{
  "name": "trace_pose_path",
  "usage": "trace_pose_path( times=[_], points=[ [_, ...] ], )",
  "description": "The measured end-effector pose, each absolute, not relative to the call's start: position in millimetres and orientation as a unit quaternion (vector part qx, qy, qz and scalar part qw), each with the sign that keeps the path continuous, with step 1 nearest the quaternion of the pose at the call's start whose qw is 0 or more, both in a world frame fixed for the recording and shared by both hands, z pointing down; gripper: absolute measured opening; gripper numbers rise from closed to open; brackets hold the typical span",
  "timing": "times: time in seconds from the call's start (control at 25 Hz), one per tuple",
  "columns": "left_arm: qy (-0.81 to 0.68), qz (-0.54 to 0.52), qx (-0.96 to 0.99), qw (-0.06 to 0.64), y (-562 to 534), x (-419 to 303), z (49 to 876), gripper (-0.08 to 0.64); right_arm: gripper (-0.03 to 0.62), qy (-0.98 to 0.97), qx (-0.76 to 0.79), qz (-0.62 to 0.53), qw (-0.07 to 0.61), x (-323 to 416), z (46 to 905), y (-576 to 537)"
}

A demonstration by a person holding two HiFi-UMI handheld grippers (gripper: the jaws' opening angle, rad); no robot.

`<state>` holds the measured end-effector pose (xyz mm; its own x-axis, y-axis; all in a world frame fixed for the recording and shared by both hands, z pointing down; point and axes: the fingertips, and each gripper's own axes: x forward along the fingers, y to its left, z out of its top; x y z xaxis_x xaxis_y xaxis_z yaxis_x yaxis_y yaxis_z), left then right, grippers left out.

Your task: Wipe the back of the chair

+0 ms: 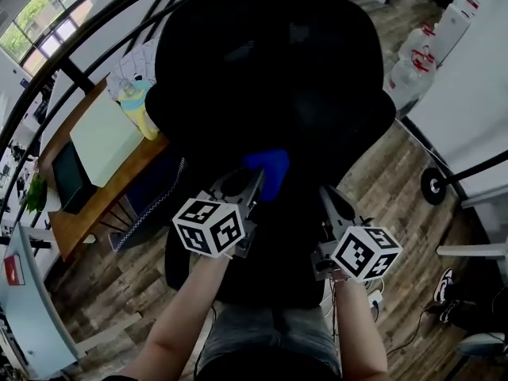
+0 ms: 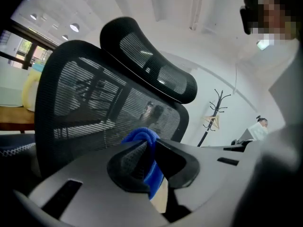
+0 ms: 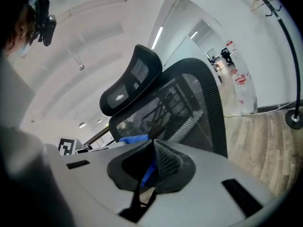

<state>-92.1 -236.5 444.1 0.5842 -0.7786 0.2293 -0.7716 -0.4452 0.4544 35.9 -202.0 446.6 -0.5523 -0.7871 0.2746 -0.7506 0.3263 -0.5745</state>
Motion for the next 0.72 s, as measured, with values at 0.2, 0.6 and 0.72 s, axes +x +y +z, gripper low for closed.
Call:
trace_pose_path(
  times=[0.2,0.6,0.72],
  points=[
    [-0.412,0.011,0.869,0.273,-237,-38,457,0.048,0.031,0.794,-0.501,-0.342,0.038,76,451,-197],
    [-0.348,0.042,0.888,0.298,-248,57,485,0.048,0.031,0.753,-0.547,-0.362,0.055,143,470,-190],
    [-0.341,0.049,0.887,0.308,-250,76,497,0.048,0.031,0.745,-0.553,-0.368,0.055,157,479,-190]
  ],
)
